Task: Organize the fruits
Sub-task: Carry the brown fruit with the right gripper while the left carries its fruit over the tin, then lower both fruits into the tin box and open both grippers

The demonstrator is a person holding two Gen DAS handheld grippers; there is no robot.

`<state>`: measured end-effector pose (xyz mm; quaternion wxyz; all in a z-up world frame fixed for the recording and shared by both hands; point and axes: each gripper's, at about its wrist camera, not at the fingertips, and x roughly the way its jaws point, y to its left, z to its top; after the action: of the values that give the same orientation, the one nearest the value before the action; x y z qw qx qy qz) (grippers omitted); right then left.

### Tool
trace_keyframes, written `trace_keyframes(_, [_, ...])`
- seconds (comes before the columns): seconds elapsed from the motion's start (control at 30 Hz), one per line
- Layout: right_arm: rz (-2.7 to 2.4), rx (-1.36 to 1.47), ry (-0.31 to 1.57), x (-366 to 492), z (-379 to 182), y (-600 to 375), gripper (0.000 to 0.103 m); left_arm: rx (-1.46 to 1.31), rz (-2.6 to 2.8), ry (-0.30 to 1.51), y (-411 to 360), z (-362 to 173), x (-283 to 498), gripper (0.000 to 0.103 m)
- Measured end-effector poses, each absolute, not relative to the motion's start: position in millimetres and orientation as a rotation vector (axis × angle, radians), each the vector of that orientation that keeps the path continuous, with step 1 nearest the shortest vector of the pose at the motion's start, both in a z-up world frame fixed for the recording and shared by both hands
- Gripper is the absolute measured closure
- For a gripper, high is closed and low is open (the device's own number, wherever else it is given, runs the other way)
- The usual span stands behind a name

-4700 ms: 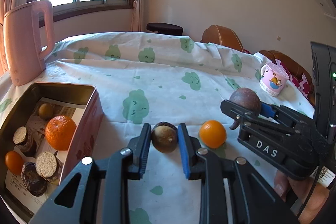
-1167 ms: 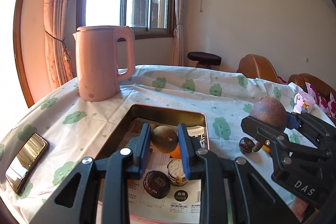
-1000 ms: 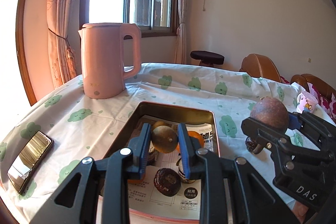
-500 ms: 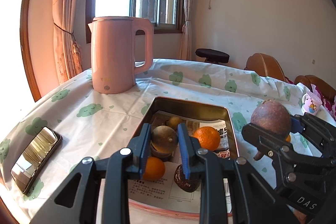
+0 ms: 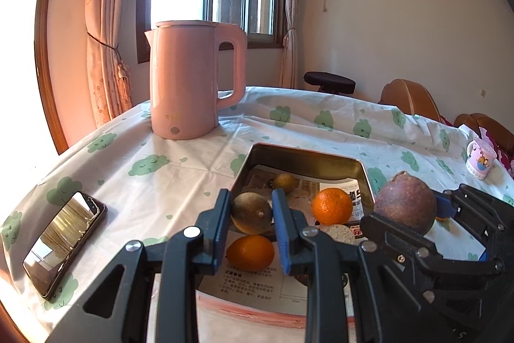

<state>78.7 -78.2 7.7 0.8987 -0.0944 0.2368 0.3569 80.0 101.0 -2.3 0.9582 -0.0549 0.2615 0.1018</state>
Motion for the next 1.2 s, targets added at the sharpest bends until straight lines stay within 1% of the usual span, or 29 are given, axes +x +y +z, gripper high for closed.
trace_keyframes(1.0, [0.784,-0.268,0.572,78,-13,-63,0.051,-0.085,0.173,0.606,98,-27,78,0.075])
trace_keyframes(1.2, [0.799,-0.268,0.584,78,-14,-63,0.051,-0.082,0.181,0.601,98,-26,76,0.073])
